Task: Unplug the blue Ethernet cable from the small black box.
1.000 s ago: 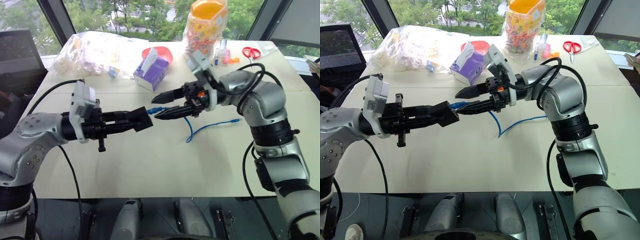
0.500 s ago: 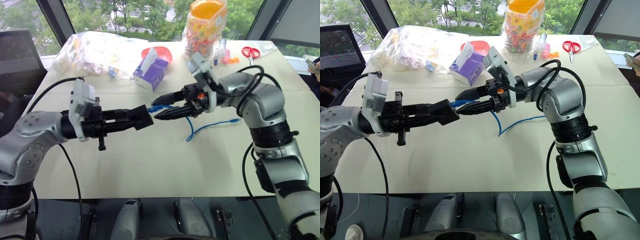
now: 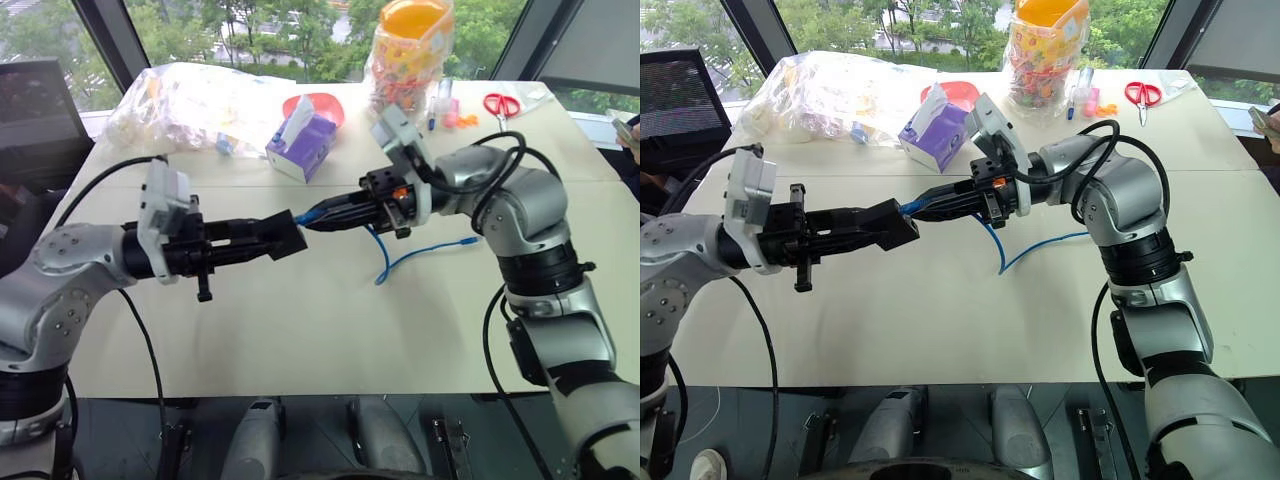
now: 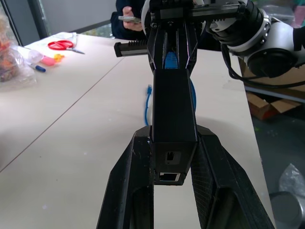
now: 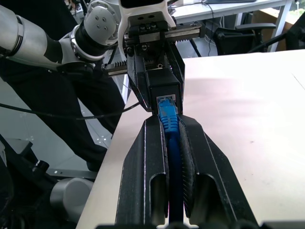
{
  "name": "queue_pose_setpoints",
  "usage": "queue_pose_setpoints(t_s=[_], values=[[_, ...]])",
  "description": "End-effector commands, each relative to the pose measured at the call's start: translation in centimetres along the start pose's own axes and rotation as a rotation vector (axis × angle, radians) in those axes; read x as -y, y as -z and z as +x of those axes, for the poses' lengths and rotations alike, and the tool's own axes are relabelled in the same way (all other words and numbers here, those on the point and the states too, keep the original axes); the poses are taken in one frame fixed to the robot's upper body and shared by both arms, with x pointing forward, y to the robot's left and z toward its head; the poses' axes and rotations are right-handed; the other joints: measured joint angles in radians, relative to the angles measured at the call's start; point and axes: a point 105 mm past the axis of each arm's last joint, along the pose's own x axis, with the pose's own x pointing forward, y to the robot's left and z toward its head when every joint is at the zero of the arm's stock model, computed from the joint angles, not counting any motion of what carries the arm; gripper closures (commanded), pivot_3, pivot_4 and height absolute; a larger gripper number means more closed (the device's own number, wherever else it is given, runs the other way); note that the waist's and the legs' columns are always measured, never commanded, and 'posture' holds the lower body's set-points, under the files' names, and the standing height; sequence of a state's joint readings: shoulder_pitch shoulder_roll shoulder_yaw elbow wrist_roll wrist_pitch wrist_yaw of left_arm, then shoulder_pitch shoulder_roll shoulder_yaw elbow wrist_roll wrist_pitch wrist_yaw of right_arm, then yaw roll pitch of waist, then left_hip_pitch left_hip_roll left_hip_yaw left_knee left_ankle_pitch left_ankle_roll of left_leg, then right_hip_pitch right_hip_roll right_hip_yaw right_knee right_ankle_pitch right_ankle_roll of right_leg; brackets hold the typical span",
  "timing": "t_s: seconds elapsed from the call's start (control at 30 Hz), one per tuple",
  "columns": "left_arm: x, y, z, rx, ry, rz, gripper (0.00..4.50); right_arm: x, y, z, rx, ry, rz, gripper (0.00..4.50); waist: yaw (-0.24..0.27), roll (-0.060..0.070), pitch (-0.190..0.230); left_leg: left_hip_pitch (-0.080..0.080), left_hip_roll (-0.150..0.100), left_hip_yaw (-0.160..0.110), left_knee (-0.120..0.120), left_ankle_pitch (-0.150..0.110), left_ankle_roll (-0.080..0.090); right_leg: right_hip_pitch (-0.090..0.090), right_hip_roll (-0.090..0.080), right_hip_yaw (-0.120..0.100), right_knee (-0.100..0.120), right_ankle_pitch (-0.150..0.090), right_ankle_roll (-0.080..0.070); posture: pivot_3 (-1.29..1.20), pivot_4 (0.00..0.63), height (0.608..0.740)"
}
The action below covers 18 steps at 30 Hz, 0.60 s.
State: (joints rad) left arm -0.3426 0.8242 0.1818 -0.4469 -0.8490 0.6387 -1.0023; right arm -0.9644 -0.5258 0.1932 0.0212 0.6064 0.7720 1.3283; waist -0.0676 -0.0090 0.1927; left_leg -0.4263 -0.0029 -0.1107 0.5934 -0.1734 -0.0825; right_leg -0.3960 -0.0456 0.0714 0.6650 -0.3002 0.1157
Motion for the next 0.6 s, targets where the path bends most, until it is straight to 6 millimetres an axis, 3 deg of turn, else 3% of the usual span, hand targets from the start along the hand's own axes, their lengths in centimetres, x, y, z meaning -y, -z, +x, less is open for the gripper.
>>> queue_pose_setpoints(t_s=[0.03, 0.17, 0.43, 0.6], values=[[0.3, -0.1, -0.4, -0.004, -0.004, 0.027, 4.03, -0.4, -2.0, -0.3, 0.038, -0.008, -0.065, 4.46, 0.0, 0.0, 0.0, 0.0, 0.0, 0.0, 0.0, 0.0, 0.0, 0.0, 0.0, 0.0, 0.0, 0.0, 0.0, 0.0, 0.15, 0.74], [-0.3, 0.9, -1.3, -0.031, -0.05, 0.01, 4.03, 0.2, -2.2, -1.2, 0.042, 0.028, -0.06, 4.46, 0.0, 0.0, 0.0, 0.0, 0.0, 0.0, 0.0, 0.0, 0.0, 0.0, 0.0, 0.0, 0.0, 0.0, 0.0, 0.0, 0.15, 0.74], [-0.2, 0.8, -1.6, -0.031, -0.058, 0.011, 4.03, 2.2, -1.4, -3.5, 0.011, 0.123, -0.039, 4.46, 0.0, 0.0, 0.0, 0.0, 0.0, 0.0, 0.0, 0.0, 0.0, 0.0, 0.0, 0.0, 0.0, 0.0, 0.0, 0.0, 0.15, 0.74], [0.0, 0.8, -1.6, -0.034, -0.059, 0.01, 4.03, 2.3, -2.1, -3.5, 0.039, 0.123, -0.049, 4.46, 0.003, 0.0, 0.0, 0.0, 0.0, 0.0, 0.0, 0.0, 0.0, 0.0, 0.0, 0.0, -0.001, 0.0, 0.0, 0.0, 0.15, 0.74]])
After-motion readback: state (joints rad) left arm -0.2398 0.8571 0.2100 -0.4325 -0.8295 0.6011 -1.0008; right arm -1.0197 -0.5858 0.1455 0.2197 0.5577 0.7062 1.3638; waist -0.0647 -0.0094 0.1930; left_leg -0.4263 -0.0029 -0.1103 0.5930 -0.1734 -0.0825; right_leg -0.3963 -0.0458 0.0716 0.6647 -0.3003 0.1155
